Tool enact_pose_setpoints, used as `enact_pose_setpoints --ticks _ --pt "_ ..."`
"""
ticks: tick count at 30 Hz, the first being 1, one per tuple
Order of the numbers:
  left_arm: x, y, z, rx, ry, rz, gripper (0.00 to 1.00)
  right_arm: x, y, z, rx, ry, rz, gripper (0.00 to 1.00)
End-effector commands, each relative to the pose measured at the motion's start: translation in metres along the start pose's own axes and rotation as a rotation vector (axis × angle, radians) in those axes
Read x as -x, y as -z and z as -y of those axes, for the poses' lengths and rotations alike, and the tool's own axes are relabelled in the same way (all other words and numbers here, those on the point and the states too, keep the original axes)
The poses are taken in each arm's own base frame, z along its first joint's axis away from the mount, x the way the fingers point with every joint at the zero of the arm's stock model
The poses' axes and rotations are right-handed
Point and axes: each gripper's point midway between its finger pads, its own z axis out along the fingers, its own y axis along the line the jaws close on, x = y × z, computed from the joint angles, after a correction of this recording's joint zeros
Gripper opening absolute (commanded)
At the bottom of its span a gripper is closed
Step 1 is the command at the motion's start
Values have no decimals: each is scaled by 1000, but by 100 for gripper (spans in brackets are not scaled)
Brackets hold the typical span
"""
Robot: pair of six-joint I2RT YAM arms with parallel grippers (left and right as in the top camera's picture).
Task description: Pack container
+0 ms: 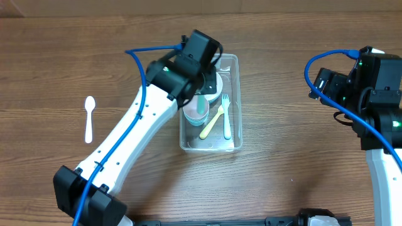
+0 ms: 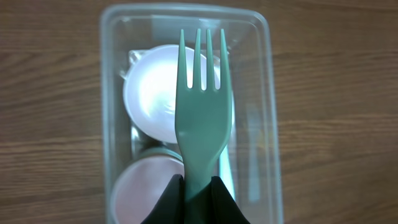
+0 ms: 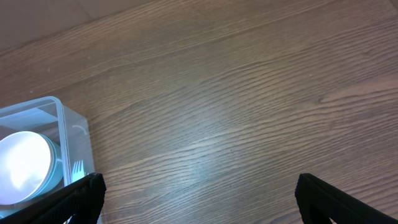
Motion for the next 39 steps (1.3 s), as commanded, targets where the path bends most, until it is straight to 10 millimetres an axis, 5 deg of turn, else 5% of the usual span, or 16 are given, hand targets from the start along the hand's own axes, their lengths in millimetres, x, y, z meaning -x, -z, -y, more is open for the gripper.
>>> enact_pose_setpoints --ticks 1,8,15,18,19,22,28,32,39 --pt "-13 6 30 -59 41 -21 9 7 6 1 -4 3 27 100" --pt "-25 3 46 -73 61 -37 9 7 6 1 -4 3 27 100" --pt "-43 -36 56 -44 47 -105 9 7 6 1 -4 3 27 100" --pt "-41 -38 61 -57 44 -93 9 7 6 1 -4 4 27 100" --pt "-41 -38 61 -57 44 -92 13 7 6 1 -4 4 27 100" --pt "-41 -38 61 -57 39 -92 50 7 6 1 -4 4 27 100" --pt "-16 -10 39 -25 -25 1 59 7 6 1 -4 4 27 100" --pt "-1 31 -15 101 -15 53 61 7 6 1 -4 3 27 100" --pt "-26 104 -187 608 193 -52 71 7 6 1 -4 3 27 100"
